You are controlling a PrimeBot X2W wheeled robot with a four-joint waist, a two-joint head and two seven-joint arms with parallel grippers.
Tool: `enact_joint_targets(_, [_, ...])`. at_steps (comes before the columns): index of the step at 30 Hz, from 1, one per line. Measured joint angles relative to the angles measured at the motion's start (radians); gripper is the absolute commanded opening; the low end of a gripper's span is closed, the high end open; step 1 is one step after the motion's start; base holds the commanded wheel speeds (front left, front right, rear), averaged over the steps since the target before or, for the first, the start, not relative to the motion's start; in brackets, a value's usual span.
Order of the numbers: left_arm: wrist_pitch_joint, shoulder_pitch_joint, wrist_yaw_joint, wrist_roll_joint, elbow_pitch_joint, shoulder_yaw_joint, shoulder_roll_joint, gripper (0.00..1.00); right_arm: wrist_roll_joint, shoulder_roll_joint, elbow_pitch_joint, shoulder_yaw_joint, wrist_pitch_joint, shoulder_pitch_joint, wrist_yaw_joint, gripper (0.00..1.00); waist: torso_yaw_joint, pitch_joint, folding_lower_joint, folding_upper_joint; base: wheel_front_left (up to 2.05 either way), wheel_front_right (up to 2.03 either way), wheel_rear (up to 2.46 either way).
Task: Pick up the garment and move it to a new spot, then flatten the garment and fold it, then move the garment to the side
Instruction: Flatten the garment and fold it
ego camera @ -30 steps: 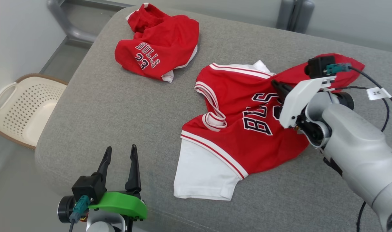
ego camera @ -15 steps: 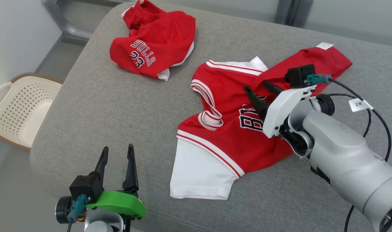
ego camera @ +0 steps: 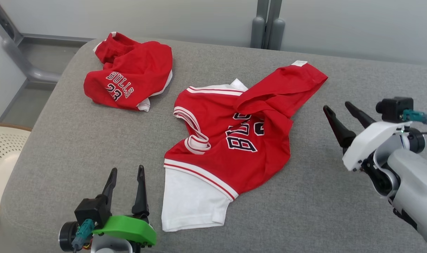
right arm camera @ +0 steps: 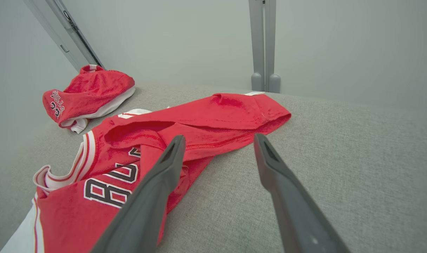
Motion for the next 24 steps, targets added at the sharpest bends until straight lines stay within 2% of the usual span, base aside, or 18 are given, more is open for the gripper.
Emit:
enact_joint_targets(7, [0.000, -0.001, -0.005, 0.000, 0.000, -0.008, -0.001, 1.00, -0.035, 0.010, -0.019, -0.010, -0.003, 0.060, 0.000, 1.00, 0.005, -0.004, 0.0000, 0.0000, 0.00, 0.00, 0.00])
enact_joint_targets(12, [0.000, -0.002, -0.006, -0.003, 0.006, -0.013, -0.002, 1.00, -0.036, 0.047, 0.031, 0.011, 0.069, 0.060, 0.000, 1.00, 0.036, 0.007, 0.0000, 0.0000, 0.00, 0.00, 0.00])
enact_joint_targets(19, [0.000, -0.002, -0.004, -0.007, 0.010, -0.013, -0.004, 1.00, 0.053, 0.102, 0.026, -0.002, 0.099, 0.078, 0.000, 1.00, 0.088, 0.018, 0.0000, 0.0000, 0.00, 0.00, 0.00])
enact_joint_targets(24, [0.000, -0.002, -0.004, -0.007, 0.009, -0.012, -0.005, 1.00, 0.134, 0.115, -0.003, -0.029, 0.108, 0.091, 0.000, 1.00, 0.109, 0.023, 0.0000, 0.0000, 0.00, 0.00, 0.00])
